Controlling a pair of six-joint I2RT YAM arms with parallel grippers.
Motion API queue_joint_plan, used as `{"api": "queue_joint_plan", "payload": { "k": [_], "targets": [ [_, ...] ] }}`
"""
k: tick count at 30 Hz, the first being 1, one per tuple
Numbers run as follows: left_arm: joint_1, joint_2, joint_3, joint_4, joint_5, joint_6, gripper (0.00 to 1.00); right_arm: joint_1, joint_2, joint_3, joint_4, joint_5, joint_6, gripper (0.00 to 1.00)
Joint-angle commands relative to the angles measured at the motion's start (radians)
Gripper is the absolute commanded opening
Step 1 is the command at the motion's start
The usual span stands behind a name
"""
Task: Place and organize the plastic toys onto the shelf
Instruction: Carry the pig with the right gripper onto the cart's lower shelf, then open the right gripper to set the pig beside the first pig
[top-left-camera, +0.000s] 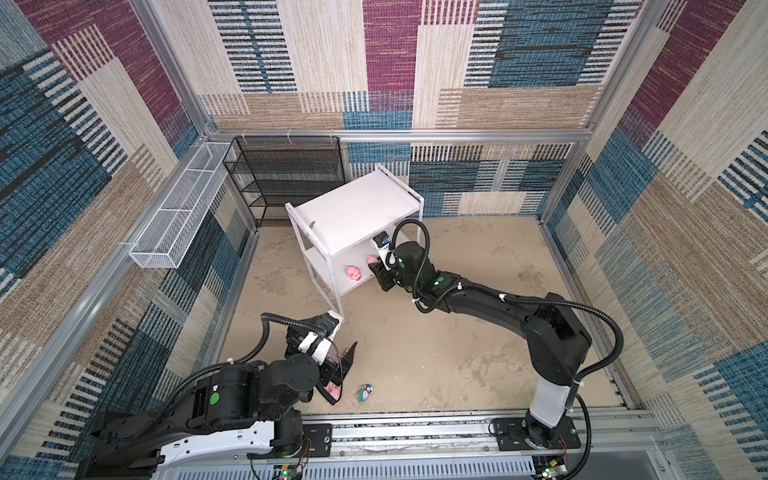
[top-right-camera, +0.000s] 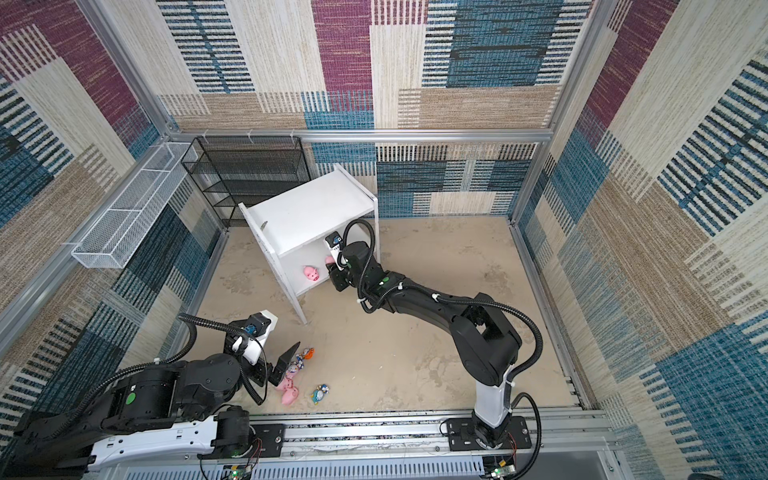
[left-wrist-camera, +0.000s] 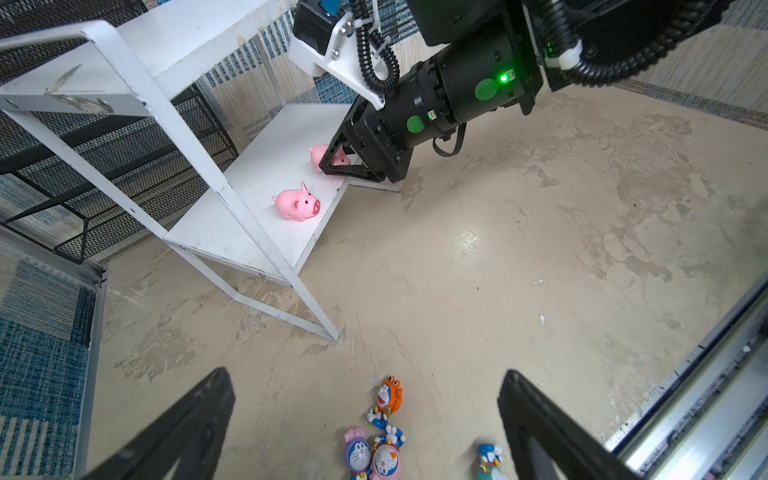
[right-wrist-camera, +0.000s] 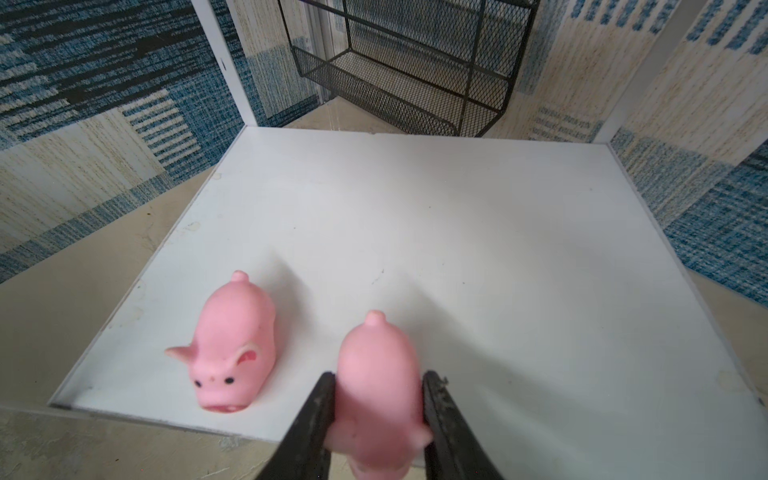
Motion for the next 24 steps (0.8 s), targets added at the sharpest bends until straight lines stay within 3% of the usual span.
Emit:
{"api": "queue_joint_plan", "payload": {
  "k": [1,16,24],
  "targets": [
    [0.001,0.001,-0.003,0.026,-0.011,0.017,0.99,-0.001,-0.007,-0.027,0.094,0.004,0.022,0.37],
    [0.001,0.002,-0.005,0.026,-0.003,0.015,0.99,-0.001,0.013,-0.065,0.183,-0.019,0.041,0.38],
    [0.001,0.003,-0.007,0.027,0.001,0.016,0.99,0.001,0.001,-0.072,0.179,-0.016,0.044,0.48]
  ]
}}
